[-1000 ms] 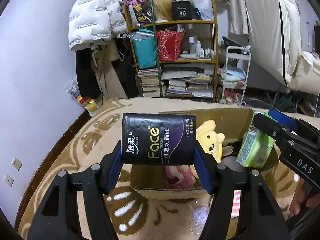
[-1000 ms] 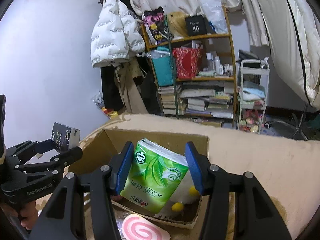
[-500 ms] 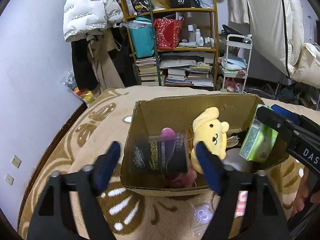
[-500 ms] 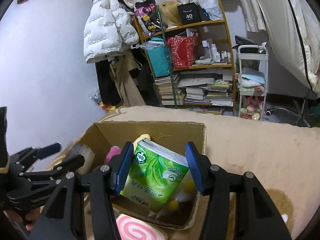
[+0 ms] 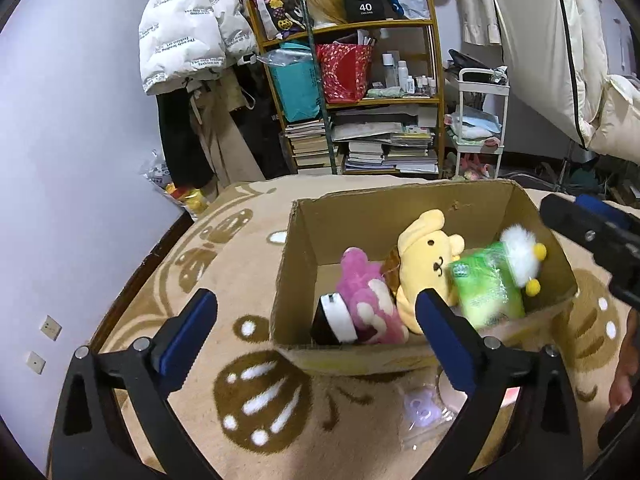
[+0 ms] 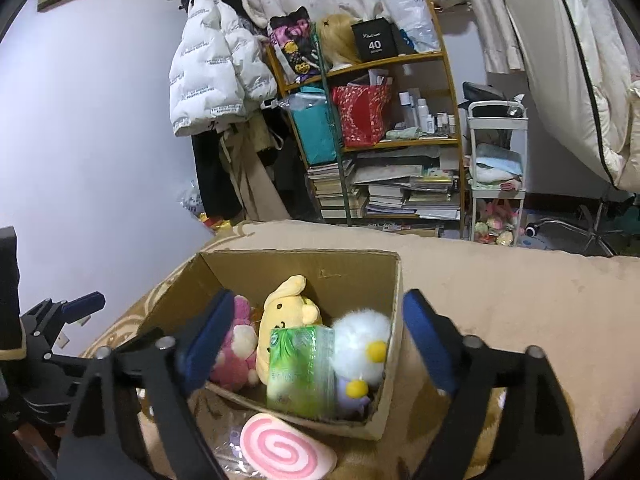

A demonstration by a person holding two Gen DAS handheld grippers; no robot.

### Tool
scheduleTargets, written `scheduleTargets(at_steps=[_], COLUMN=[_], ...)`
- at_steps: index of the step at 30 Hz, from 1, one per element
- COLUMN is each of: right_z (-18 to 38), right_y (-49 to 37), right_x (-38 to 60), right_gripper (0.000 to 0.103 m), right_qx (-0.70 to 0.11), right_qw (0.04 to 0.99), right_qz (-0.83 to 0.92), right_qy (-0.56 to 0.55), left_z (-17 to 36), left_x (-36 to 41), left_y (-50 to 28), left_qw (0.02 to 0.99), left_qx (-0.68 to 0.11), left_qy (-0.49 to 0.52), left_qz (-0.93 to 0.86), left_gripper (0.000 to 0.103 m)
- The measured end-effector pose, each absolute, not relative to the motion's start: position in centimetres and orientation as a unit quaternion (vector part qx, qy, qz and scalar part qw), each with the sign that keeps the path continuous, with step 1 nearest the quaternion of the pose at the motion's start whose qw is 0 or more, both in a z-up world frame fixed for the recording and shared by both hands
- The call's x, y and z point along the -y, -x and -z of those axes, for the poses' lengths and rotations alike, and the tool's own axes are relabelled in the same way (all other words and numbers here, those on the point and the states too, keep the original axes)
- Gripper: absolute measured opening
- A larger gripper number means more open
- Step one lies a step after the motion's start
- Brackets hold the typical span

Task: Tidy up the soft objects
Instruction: 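Open both tools to drop the tissue packs into the box, then move the left tool to the clear packet while the right tool approaches the swirl cushion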

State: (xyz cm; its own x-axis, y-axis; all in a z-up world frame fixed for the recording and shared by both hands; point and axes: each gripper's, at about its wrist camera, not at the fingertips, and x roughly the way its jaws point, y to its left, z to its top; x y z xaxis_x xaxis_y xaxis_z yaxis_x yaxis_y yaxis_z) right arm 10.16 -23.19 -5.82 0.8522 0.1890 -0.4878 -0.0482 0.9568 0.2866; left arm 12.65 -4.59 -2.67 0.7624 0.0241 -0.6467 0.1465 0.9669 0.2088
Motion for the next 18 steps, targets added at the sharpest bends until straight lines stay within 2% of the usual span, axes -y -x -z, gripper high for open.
scheduleTargets(at_steps=[4, 18], right_z=[5.3, 4.8], right_y=[-9.1, -4.7], right_x=[23.6, 22.6], right_gripper=[0.102, 0.102], right_qx=[-0.266, -0.288], right_qw=[0.952, 0.946], right_qz=[-0.059, -0.06], right_qy=[-0.141, -0.137], left_z=[2.3, 2.2], left_x=[4.3, 3.6], left_y=[-11.6, -7.7], left_qw=[0.929, 0.907], left_qx=[-0.346, -0.402], left_qy=[-0.124, -0.114], left_qz=[0.032, 0.053], left_gripper=[0.1, 0.1])
